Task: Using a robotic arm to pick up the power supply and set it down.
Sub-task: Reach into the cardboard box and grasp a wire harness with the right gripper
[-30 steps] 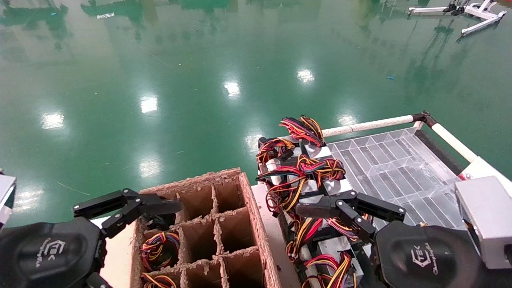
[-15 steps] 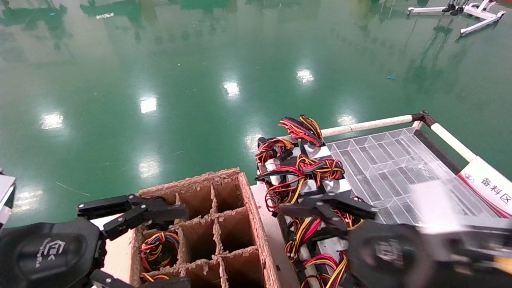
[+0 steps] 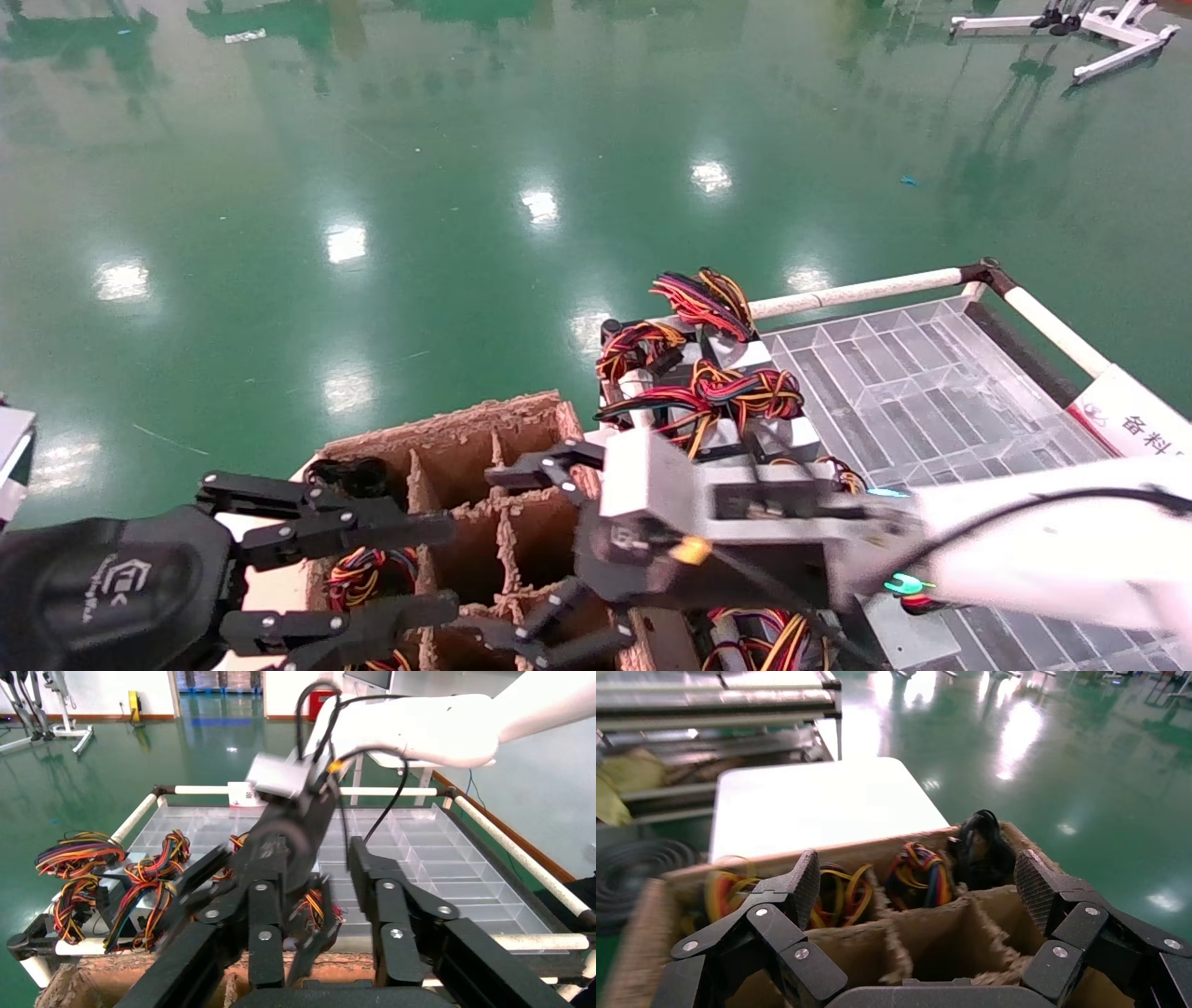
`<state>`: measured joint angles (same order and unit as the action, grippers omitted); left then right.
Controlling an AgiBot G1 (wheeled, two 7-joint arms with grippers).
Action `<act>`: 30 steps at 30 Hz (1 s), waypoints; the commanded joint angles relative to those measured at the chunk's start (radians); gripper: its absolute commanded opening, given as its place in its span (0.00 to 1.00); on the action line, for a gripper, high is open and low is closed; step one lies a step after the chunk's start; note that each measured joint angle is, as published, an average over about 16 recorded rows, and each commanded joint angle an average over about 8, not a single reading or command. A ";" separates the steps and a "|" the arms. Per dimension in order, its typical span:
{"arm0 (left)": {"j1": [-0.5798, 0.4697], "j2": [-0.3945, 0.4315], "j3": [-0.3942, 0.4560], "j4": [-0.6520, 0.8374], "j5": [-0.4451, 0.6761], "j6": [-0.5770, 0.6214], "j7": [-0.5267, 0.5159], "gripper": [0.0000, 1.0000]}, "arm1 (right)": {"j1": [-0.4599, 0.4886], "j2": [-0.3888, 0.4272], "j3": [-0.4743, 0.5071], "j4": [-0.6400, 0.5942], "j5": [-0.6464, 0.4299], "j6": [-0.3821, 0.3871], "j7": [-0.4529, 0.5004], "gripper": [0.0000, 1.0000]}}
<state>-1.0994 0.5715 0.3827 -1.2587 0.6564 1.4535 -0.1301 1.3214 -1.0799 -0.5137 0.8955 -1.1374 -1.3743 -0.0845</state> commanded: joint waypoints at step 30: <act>0.000 0.000 0.000 0.000 0.000 0.000 0.000 1.00 | 0.155 -0.290 -0.261 -0.401 -0.034 0.171 -0.426 0.00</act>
<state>-1.0994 0.5714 0.3829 -1.2587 0.6563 1.4535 -0.1300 1.4769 -1.3694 -0.7751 0.4945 -1.1718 -1.2013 -0.5106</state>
